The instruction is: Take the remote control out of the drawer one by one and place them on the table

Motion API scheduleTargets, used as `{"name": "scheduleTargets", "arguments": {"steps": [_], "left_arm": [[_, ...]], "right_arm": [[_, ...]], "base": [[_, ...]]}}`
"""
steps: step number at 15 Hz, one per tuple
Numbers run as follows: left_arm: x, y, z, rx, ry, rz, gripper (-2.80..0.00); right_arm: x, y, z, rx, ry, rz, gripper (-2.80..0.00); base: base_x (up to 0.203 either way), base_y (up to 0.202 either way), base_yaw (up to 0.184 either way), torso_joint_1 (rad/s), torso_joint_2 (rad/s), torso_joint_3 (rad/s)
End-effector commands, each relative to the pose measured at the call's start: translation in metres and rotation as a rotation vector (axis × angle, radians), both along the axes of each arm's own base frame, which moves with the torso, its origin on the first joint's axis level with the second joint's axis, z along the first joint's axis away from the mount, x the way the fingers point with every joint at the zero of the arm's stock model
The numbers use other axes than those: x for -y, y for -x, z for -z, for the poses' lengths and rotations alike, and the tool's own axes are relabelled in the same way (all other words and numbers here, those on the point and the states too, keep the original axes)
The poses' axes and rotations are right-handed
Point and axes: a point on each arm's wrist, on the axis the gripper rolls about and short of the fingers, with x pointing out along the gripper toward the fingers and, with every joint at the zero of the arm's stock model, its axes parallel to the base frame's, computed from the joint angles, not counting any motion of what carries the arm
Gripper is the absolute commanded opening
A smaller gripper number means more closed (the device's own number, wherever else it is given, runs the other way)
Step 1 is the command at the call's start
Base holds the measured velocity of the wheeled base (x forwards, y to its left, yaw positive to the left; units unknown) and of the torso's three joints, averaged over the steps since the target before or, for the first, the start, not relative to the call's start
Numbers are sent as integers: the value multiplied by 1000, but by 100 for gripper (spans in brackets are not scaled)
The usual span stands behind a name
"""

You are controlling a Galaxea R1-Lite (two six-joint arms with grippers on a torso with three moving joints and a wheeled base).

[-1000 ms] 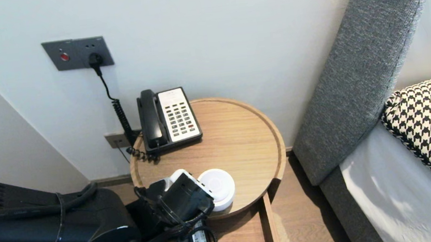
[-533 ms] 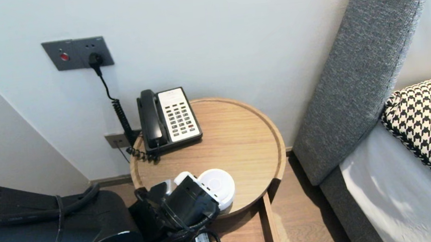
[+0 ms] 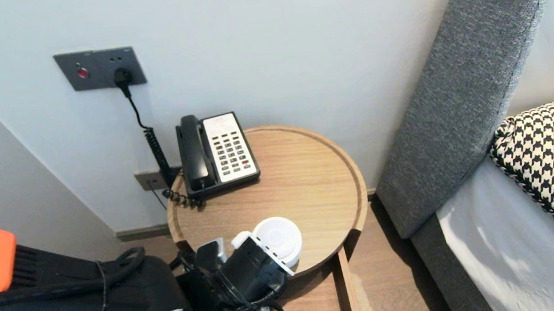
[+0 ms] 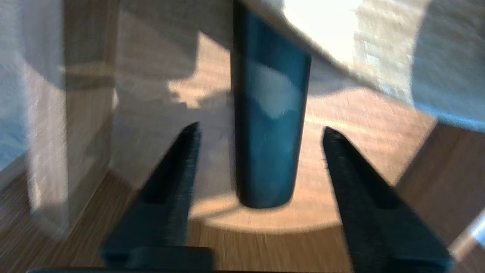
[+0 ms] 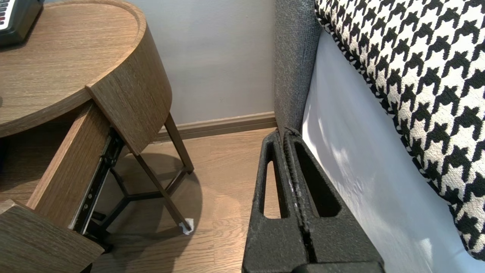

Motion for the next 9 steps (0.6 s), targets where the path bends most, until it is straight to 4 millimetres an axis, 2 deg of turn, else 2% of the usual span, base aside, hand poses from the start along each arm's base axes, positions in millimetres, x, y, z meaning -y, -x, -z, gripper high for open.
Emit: {"name": "scheduleTargets", "arguments": {"steps": [1,9], "left_arm": [[8,-6,15,11,-24,-8,0],[17,-15,29,16,-22,-13,0]], "right_arm": [[0,-2,7,-26,0,0,-280],[0,-2,7,-26,0,0,-280]], "base": [[0,0,0,0,0,0],[0,0,0,0,0,0]]}}
